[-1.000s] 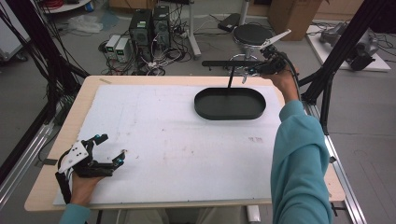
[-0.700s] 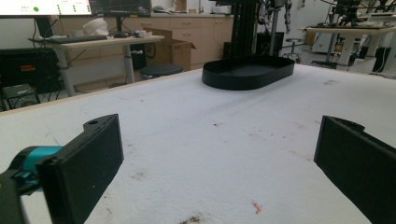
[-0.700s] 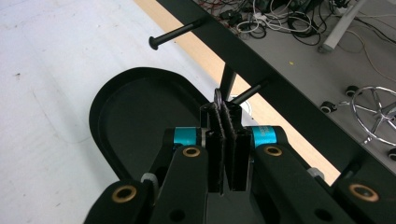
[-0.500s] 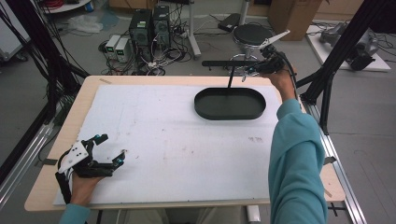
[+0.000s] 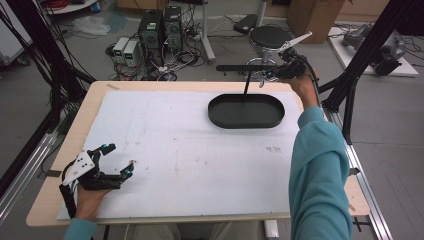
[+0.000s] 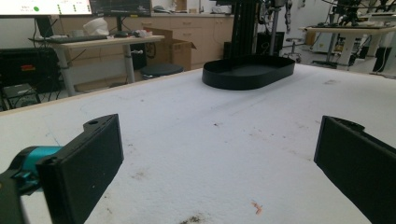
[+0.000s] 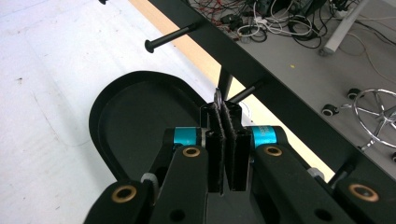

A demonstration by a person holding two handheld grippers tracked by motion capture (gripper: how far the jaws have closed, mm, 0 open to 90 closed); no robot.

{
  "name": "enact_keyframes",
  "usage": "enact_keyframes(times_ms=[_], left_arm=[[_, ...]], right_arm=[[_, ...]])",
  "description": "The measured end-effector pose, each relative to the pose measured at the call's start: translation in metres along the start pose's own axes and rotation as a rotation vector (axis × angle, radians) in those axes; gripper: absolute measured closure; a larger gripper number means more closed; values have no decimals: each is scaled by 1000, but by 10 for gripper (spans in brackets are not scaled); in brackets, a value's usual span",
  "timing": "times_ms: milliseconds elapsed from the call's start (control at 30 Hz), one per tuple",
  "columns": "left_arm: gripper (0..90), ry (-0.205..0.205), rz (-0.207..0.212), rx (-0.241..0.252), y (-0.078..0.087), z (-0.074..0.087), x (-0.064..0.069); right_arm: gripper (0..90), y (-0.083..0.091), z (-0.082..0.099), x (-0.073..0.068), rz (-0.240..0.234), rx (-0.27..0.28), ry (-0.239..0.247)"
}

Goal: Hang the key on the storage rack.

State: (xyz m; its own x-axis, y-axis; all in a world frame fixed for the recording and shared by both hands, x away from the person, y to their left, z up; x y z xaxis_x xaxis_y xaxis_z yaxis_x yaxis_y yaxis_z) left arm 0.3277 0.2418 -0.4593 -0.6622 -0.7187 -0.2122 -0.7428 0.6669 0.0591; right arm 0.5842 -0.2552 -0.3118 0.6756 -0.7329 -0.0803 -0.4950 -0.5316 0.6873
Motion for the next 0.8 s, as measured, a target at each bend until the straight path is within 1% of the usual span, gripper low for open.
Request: enact_keyframes(times_ms=[100, 133, 233, 433, 467, 533, 567, 600, 633, 667, 700, 733, 767, 800], left_arm=[[18, -3, 1, -1, 0, 0, 0], [18, -3, 1, -1, 0, 0, 0], [18, -2, 1, 0, 0, 0, 0], [18, 0, -1, 0, 0, 0, 0], [18, 0, -1, 1, 0, 0, 0], [18, 1, -1, 0, 0, 0, 0], [18, 0, -1, 0, 0, 0, 0], [18, 0, -1, -1, 0, 0, 0], [17, 0, -1, -1, 0, 0, -1], [18, -1, -1, -2, 0, 0, -1], [18, 0, -1, -1, 0, 0, -1], [18, 0, -2, 0, 0, 0, -1], [18, 1, -1, 0, 0, 0, -1], [18, 1, -1, 2, 0, 0, -1]], right_arm=[[889, 1, -1, 0, 1, 12, -1], [889, 1, -1, 0, 5, 11, -11], [889, 0, -1, 2, 8, 12, -8], [883, -2, -2, 5, 23, 21, -24], [871, -3, -2, 7, 37, 19, -17], [776, -3, -5, 9, 74, 42, -9], [716, -2, -6, 9, 80, 54, -13], [641, -1, -7, 10, 107, 74, -15], [636, -1, -7, 11, 115, 80, -25], [616, 1, -6, 10, 107, 74, -32], [555, 1, -6, 9, 101, 79, -33], [439, 2, -6, 6, 87, 90, -47], [369, 2, -7, 4, 80, 100, -48], [297, 4, -8, -1, 66, 123, -54]])
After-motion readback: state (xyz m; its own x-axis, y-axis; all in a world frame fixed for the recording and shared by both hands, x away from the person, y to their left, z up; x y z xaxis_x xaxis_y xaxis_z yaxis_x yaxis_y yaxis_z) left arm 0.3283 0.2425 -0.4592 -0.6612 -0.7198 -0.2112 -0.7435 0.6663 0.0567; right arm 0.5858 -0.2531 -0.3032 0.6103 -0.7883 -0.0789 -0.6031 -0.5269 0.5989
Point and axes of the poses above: each handheld gripper's, and its own axes: y roughly backward along the jaws, z roughly out of its underside, x roughly to its right, the point moved 7 cm from there along -y, roughly forward along the jaws, and after that the axes turned 12 degrees about -y, right-handed, at the moved point
